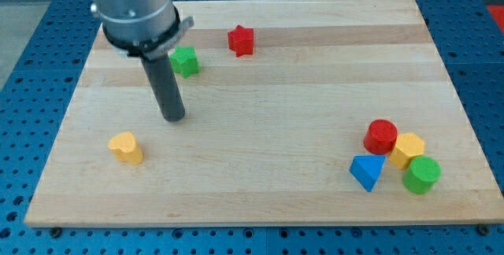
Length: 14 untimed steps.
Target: Move the blue cube to the left of the red circle
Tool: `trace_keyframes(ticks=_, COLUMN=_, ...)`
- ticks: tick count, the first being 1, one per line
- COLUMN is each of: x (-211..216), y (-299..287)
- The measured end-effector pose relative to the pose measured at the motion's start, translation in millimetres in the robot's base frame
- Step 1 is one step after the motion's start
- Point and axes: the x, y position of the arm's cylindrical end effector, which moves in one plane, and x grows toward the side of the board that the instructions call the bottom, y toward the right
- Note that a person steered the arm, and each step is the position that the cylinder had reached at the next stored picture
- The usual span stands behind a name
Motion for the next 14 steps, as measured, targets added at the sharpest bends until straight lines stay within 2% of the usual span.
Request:
trace_keyframes(ticks=2, x=-16.8, y=-13.2)
trace_keyframes(ticks=4, x=-44.7, y=-134.5)
trace_keyframes(ticks=6, x=-155.8, y=-141.6)
trace_keyframes(ticks=8, x=-159.8, y=-139.5)
trace_keyframes(ticks=10, x=-169.5, y=-79.6)
trace_keyframes(ticks=14, x=-149.9, y=-74.4)
